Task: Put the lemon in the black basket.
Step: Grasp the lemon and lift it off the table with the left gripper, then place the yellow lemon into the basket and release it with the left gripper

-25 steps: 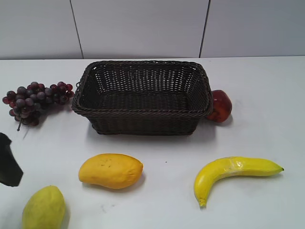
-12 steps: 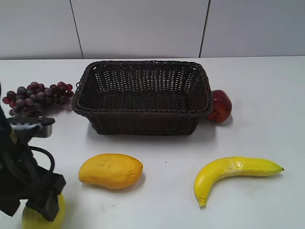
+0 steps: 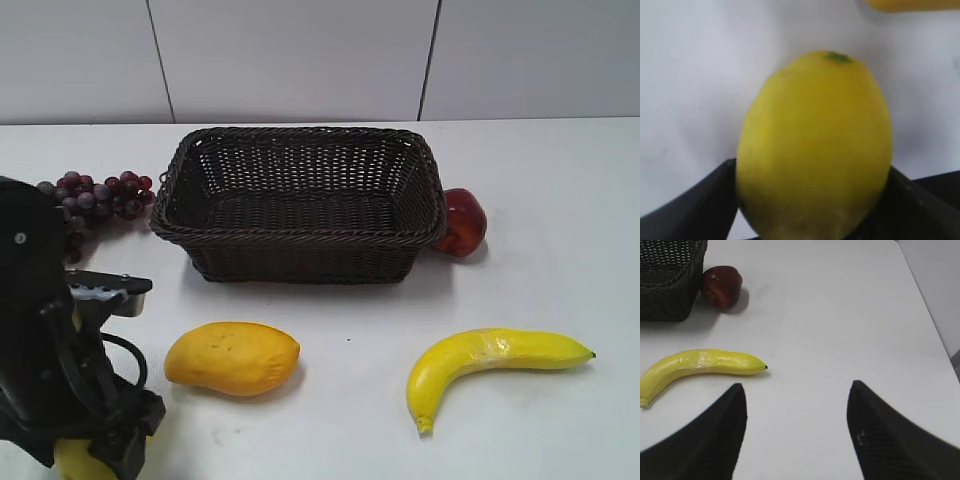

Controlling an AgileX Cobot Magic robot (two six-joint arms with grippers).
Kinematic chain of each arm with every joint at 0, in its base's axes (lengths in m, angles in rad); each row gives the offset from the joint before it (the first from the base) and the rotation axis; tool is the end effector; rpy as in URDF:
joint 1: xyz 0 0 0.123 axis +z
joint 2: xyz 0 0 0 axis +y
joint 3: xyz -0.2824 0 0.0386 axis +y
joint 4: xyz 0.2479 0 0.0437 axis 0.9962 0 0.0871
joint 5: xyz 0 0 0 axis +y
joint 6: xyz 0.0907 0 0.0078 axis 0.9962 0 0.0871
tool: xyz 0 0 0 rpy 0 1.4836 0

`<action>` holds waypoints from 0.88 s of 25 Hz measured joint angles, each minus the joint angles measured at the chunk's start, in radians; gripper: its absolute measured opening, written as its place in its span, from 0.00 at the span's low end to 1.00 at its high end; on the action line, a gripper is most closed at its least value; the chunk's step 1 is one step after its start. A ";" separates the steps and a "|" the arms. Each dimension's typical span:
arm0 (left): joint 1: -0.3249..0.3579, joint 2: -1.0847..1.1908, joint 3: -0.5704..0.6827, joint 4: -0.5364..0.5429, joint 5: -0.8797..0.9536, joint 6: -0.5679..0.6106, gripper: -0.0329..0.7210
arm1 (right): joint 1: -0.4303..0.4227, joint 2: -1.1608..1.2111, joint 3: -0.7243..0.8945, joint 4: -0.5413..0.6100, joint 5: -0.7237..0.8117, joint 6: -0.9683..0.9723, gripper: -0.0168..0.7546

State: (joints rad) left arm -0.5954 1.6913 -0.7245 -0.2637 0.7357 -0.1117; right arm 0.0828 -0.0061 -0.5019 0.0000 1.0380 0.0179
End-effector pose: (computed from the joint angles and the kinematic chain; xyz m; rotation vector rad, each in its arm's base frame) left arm 0.1951 -0.1514 0.1299 -0.4288 -3.0020 0.2225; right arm -0.0051 -0.0004 0.2795 -0.0653 2.0131 0.0641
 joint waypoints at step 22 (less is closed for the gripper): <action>0.000 -0.228 -0.252 0.337 0.047 0.120 0.78 | 0.000 0.000 0.000 0.000 0.000 0.000 0.64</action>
State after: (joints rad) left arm -0.5954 1.4634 -0.9761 0.0731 0.7823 0.0086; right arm 0.0828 -0.0061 -0.5019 0.0000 1.0380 0.0179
